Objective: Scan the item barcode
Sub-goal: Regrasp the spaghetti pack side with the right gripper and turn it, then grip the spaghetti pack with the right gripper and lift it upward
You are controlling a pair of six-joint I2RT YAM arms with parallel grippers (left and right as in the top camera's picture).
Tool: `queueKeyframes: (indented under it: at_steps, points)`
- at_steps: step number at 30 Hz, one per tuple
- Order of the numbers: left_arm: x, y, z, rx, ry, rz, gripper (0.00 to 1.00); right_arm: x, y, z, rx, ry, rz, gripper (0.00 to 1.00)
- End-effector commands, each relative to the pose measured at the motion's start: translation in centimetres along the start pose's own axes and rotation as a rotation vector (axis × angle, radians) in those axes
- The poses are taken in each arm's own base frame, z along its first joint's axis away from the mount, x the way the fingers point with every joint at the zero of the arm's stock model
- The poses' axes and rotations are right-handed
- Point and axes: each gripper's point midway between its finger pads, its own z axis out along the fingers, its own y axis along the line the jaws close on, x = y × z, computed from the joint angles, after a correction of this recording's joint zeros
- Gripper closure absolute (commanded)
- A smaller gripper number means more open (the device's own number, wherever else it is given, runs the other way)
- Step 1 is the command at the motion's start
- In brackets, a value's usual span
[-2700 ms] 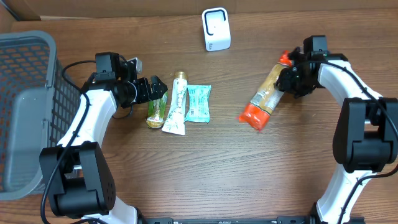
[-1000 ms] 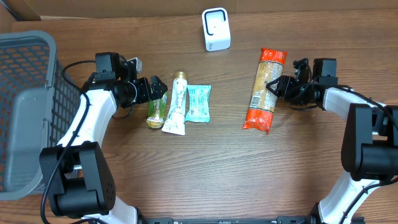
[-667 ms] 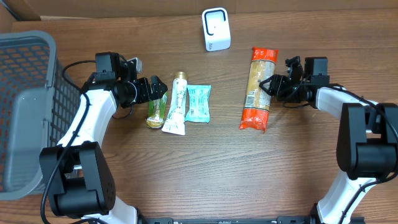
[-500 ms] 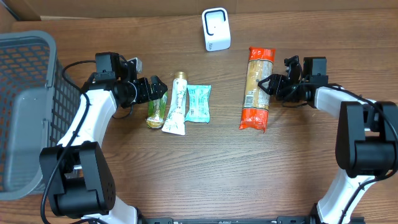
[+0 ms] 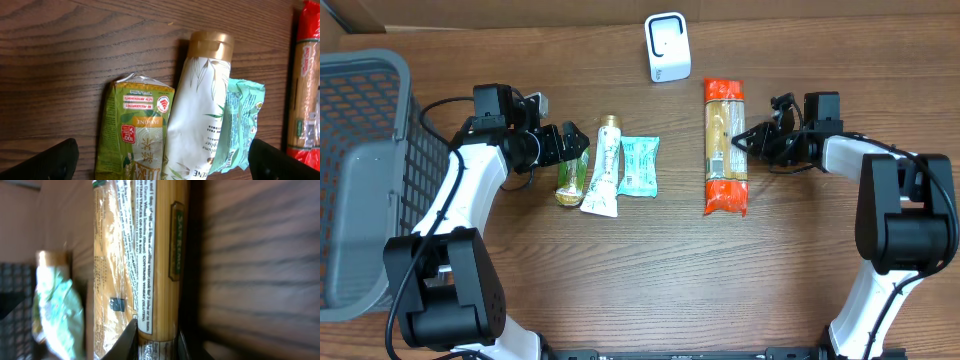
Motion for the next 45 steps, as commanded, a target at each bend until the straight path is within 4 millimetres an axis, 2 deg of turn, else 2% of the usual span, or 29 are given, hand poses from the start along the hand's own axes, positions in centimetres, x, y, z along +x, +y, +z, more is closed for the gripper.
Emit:
queueKeyframes:
  at_steps: [1,7,11,22,26,33,40,45]
  points:
    - [-0.6,0.0,-0.3,0.0,-0.014,0.01,0.0,6.6,-6.2,1.7,0.133,0.19,0.156,0.96]
    - [-0.6,0.0,-0.3,0.0,-0.014,0.01,0.01,2.4,-1.2,-3.0,-0.012,0.167,0.173,0.96]
    - [-0.6,0.0,-0.3,0.0,-0.013,0.01,0.01,0.2,2.6,-6.1,-0.049,0.124,0.135,0.96]
    - [-0.6,0.0,-0.3,0.0,-0.013,0.01,0.0,-1.5,10.1,-12.4,-0.088,-0.005,-0.023,0.96]
    - [-0.6,0.0,-0.3,0.0,-0.013,0.01,0.0,-1.6,10.6,-12.8,-0.084,-0.02,-0.033,0.96]
    - [-0.6,0.0,-0.3,0.0,-0.014,0.01,0.01,-0.8,11.7,-11.8,-0.095,0.012,-0.057,0.96]
    - [-0.6,0.0,-0.3,0.0,-0.014,0.01,0.0,-0.5,8.7,-9.7,0.115,0.018,-0.081,0.96]
    - [-0.6,0.0,-0.3,0.0,-0.014,0.01,0.0,0.0,5.0,-7.8,0.288,0.052,-0.07,0.96]
